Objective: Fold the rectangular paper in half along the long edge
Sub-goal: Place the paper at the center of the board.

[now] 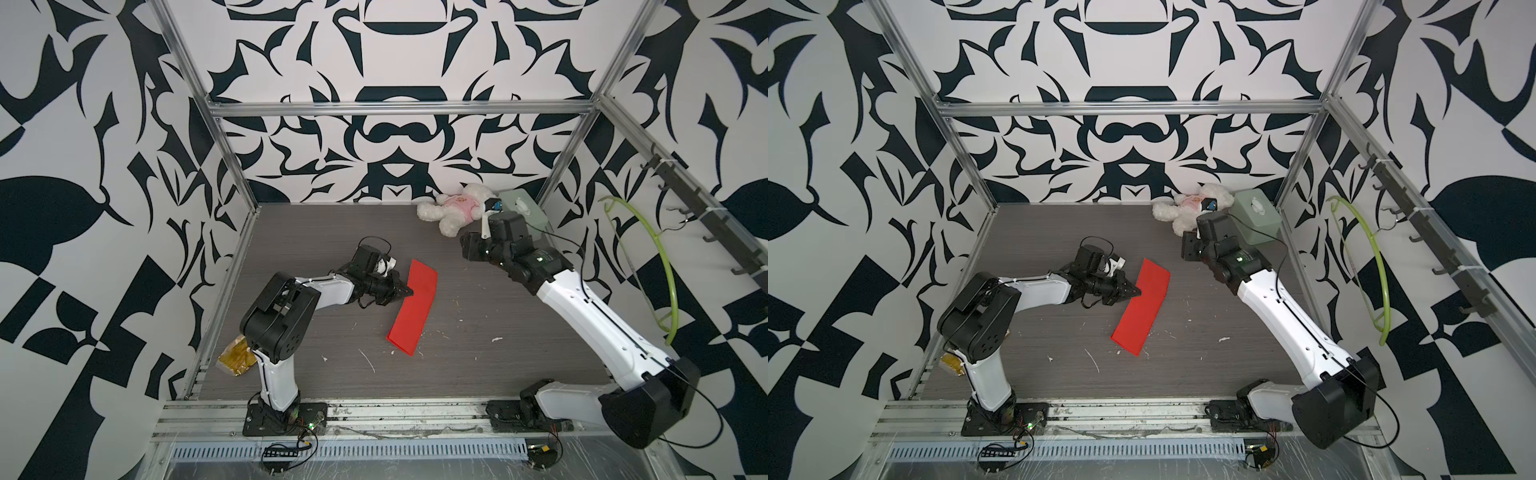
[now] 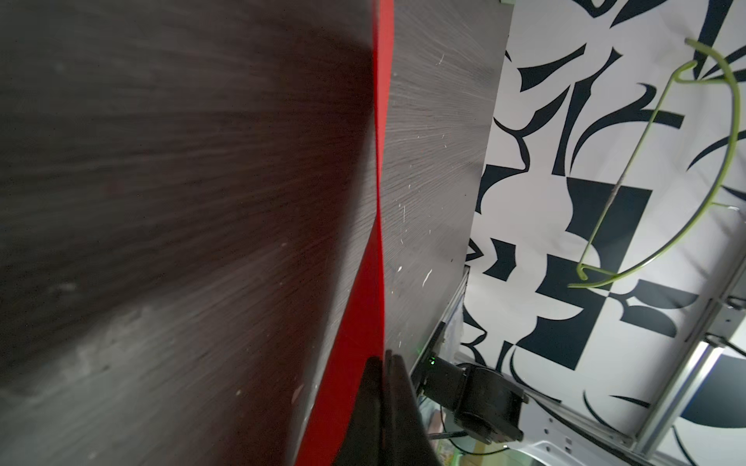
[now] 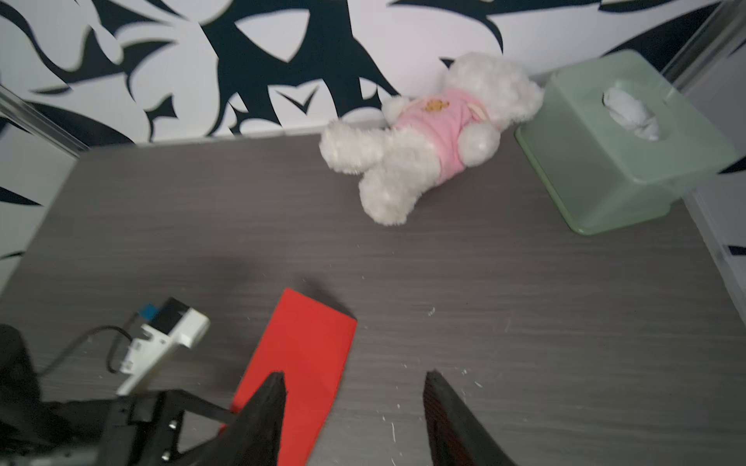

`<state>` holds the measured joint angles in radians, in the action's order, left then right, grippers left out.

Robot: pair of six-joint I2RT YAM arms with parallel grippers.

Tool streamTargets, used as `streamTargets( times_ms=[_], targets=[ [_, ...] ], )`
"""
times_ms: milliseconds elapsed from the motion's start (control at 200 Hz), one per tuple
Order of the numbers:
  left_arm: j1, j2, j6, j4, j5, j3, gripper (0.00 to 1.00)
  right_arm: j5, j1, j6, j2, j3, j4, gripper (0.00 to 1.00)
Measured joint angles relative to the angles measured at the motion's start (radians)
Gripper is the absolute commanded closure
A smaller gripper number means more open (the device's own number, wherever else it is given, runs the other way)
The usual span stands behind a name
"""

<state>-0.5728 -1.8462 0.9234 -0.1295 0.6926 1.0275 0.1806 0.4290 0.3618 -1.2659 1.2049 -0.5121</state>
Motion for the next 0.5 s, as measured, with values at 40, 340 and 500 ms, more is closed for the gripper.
streamTargets(
  times_ms=[40,340,500],
  targets=[
    [0.000,-0.002,-0.032,0.045,-0.006,0.038,1.00,0.017,0.006,0.000,0.008,-0.023,-0.003,0.41],
    [-0.002,-0.107,-0.275,0.438,-0.100,0.365,0.92,0.061,0.011,-0.011,0.035,-0.079,0.012,0.00],
    [-0.002,-0.132,-0.364,0.599,-0.201,0.410,1.00,0.070,0.011,-0.019,0.042,-0.080,0.016,0.00]
  ],
)
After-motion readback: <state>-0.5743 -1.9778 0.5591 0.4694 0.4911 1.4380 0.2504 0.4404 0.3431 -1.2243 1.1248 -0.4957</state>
